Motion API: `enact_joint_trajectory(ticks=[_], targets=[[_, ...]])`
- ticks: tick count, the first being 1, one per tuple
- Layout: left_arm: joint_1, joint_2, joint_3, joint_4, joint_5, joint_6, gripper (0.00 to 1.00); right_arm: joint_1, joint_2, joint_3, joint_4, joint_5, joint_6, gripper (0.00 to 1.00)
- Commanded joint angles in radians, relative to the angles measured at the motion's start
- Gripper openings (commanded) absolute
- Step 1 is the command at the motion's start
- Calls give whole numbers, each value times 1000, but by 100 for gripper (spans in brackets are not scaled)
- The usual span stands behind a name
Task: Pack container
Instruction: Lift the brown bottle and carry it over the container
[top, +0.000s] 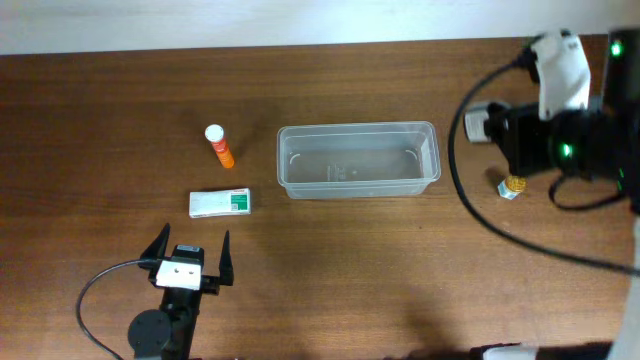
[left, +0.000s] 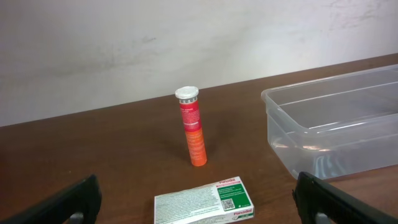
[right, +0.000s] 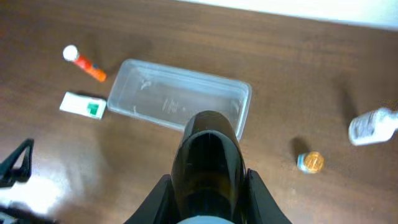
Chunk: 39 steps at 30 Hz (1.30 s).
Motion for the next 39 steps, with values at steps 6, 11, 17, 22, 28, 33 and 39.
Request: enact_joint_trajectory(ticks=[6, 11, 17, 22, 28, 33, 39], targets=[[6, -9, -8, 2, -4, 16, 99, 14, 26, -206, 58, -18, 22, 19], [6, -9, -8, 2, -4, 16, 99, 15, 51, -331, 155, -32, 34, 19], [6, -9, -8, 2, -4, 16, 99, 15, 100, -472, 241, -40, 34, 19], [6, -9, -8, 2, -4, 16, 99, 27, 148, -565, 342, -41, 42, 19], [6, -9, -8, 2, -4, 16, 99, 87, 231, -586, 447, -34, 48, 20], [6, -9, -8, 2, -4, 16, 99, 139, 311, -586, 506, 144, 121, 20], [6, -9, -8, 2, -4, 16, 99, 145, 380, -586, 547, 198, 172, 20]])
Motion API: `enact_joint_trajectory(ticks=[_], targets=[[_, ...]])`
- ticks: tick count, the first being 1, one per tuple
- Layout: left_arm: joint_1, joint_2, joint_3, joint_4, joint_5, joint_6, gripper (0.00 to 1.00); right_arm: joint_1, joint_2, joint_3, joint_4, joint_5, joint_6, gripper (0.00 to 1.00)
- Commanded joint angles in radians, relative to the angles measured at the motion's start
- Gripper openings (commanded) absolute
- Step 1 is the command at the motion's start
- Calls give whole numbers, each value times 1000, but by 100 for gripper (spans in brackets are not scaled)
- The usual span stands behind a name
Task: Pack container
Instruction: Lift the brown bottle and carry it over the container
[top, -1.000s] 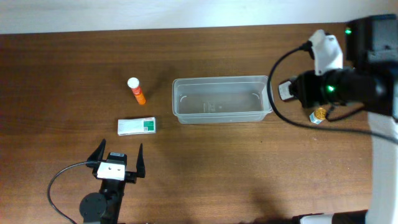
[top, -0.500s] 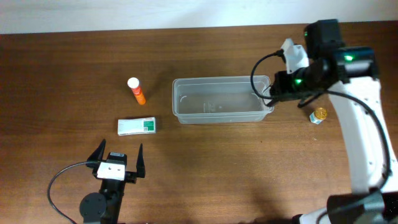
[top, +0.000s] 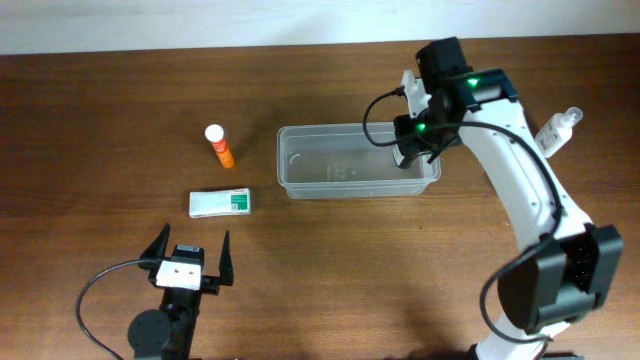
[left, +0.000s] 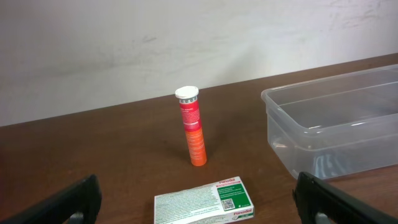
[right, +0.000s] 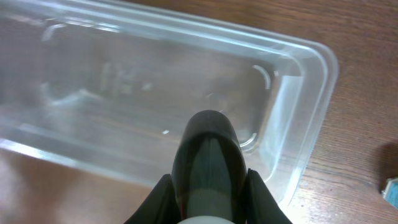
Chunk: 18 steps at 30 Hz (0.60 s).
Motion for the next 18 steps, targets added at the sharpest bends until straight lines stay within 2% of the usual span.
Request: enact_joint_trajectory(ticks=[1, 11, 18], targets=[[6, -9, -8, 2, -4, 16, 99, 2, 30, 2, 24, 61, 56, 20], [6, -9, -8, 2, -4, 16, 99, 2, 88, 2, 99, 61, 138, 20], [6, -9, -8, 2, -4, 16, 99, 2, 127, 2, 106, 70, 142, 20]])
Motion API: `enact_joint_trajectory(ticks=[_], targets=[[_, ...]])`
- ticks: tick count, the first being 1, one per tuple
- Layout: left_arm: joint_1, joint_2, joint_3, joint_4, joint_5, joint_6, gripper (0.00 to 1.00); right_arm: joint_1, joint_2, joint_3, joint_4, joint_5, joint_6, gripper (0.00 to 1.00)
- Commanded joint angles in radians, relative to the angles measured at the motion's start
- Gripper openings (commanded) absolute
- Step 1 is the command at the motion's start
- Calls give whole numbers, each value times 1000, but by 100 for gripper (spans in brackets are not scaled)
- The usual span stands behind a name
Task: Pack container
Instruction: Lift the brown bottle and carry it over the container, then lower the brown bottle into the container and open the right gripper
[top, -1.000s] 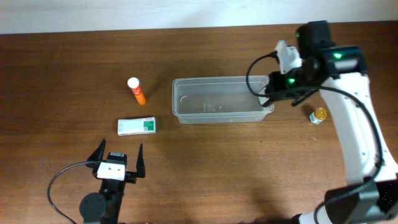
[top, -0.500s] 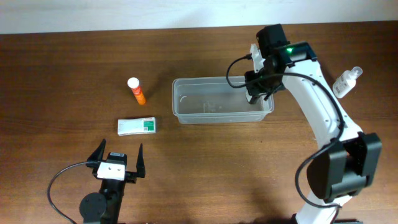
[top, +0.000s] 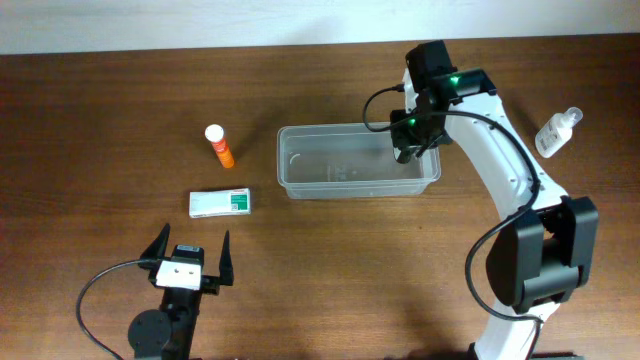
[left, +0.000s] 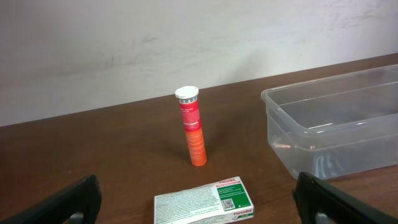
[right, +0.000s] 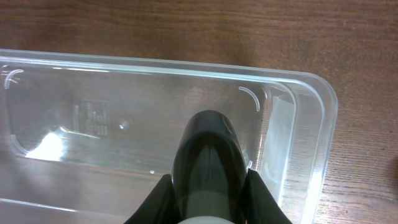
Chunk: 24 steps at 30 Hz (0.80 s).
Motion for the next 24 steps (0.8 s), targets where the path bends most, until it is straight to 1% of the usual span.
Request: enact_joint_trajectory(ticks=[1, 10, 20, 21, 22, 24], targets=[[6, -9, -8, 2, -4, 16, 99, 2, 32, 2, 7, 22, 18, 20], [6, -9, -8, 2, -4, 16, 99, 0, 63, -5, 39, 90, 10, 21], [6, -9, -8, 2, -4, 16, 99, 0, 110, -10, 57, 92, 10, 21], [6, -9, -8, 2, -4, 16, 99, 0, 111, -10, 59, 91, 10, 22], [6, -9, -8, 2, -4, 16, 99, 0, 115, -10, 60, 92, 10, 30], [6, -9, -8, 2, -4, 16, 99, 0, 117, -10, 64, 92, 10, 30]])
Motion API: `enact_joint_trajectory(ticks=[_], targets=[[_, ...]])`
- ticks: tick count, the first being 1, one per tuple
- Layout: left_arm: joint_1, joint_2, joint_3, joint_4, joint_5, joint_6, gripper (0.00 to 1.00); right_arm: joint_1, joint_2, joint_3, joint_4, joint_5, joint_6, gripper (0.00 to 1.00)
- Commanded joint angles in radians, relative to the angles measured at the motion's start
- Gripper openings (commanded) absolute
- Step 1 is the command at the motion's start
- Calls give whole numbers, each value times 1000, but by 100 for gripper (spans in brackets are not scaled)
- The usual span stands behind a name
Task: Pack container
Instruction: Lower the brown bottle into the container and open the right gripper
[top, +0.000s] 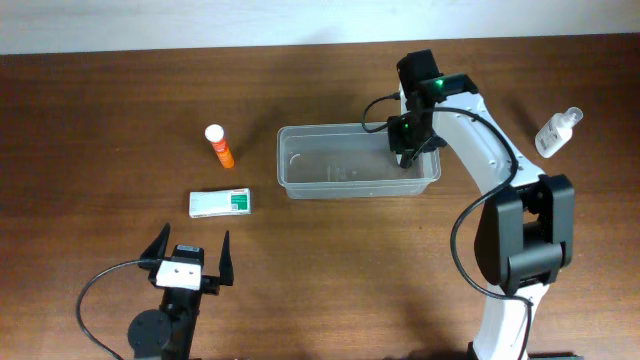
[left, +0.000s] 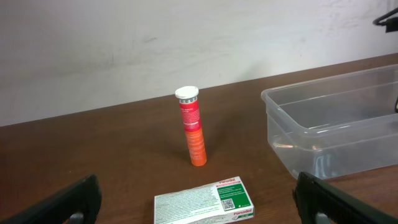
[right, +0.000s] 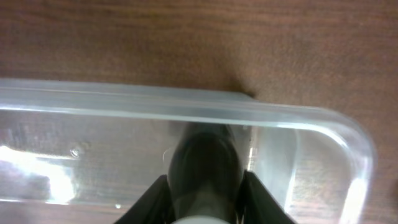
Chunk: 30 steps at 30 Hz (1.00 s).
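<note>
The clear plastic container lies at the table's middle; its rim crosses the right wrist view. My right gripper reaches down into its right end, shut on a dark rounded bottle that sits low inside the near wall. An orange tube with a white cap stands left of the container. A white and green medicine box lies flat in front of the tube. My left gripper rests open near the front edge, facing the box and the tube.
A white spray bottle lies at the far right of the table. The right arm arcs over the table's right side. A pale wall stands behind the table.
My right gripper has dropped lower into the container's right end with the dark bottle, so the rim now crosses above the bottle in its view. The left gripper, tube and box are unchanged.
My right gripper was high over the right side of the table, holding the dark bottle. Then it was above the container's right end, then closer to its floor, and now low inside. The left arm stayed still and open throughout.
</note>
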Motion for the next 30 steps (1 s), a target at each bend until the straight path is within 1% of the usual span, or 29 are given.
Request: enact_joint_trajectory(ticks=[1, 16, 20, 26, 30], targets=[[6, -9, -8, 2, -4, 16, 99, 0, 5, -6, 10, 19, 8, 30], [6, -9, -8, 2, -4, 16, 99, -25, 5, -5, 26, 19, 8, 31], [6, -9, -8, 2, -4, 16, 99, -41, 0, 23, 21, 18, 5, 31], [6, -9, -8, 2, -4, 16, 99, -44, -20, 116, -56, 11, -23, 32], [6, -9, -8, 2, -4, 16, 99, -44, -24, 201, -136, 11, -23, 35]])
